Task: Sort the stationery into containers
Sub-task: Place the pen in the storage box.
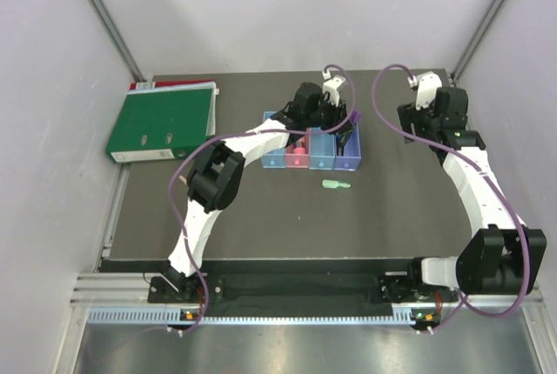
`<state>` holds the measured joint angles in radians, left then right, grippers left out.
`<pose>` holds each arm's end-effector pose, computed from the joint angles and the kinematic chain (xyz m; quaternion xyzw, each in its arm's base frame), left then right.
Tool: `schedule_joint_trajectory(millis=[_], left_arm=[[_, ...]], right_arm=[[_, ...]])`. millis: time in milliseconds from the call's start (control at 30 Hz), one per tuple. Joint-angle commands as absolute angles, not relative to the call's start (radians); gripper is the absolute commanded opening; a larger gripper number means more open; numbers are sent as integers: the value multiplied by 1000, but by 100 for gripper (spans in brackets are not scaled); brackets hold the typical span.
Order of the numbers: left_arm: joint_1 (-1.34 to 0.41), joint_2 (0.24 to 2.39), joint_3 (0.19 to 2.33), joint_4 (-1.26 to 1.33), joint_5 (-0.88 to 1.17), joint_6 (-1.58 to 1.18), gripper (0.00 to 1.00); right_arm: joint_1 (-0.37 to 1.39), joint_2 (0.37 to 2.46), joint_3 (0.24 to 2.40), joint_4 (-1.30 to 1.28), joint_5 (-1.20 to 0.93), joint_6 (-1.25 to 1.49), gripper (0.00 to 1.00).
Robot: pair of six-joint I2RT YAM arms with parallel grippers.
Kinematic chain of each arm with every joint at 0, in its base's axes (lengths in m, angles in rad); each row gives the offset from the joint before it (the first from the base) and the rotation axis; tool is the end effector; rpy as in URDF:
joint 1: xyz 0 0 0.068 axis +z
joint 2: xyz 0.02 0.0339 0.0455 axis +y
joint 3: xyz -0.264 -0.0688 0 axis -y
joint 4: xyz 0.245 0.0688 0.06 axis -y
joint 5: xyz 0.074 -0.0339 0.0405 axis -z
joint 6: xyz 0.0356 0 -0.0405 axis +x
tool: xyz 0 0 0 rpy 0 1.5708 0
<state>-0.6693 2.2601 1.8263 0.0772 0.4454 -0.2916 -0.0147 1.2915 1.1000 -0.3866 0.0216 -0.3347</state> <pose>0.4100 -0.3439 0.2316 0.2741 0.7631 -0.4180 0.4096 0.2909 -0.0050 0.3197 -0.1350 0.8689 -0.0921 0.4673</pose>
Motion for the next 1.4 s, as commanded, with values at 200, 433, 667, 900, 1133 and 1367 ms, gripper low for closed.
schedule_joint_trajectory(millis=[200, 433, 667, 900, 1133, 1367], left_arm=[[-666, 2319, 1855, 207, 407, -327, 22], [-666, 2309, 1832, 222, 417, -325, 48], [-666, 2292, 1827, 232, 443, -310, 63], [-641, 2179, 1825, 207, 492, -233, 61], [-563, 1847, 1601, -85, 510, 281, 64], [-413, 1583, 1333, -455, 443, 840, 66]], right_arm=[[-25, 1243, 1134, -376, 5, -301, 78], [-25, 1241, 1138, -393, -49, -296, 78], [-23, 1235, 1135, -410, -69, -307, 78], [-20, 1206, 1123, -437, -147, -337, 78], [77, 1207, 1106, -583, -261, -503, 79], [161, 1207, 1115, -609, -255, -566, 79]])
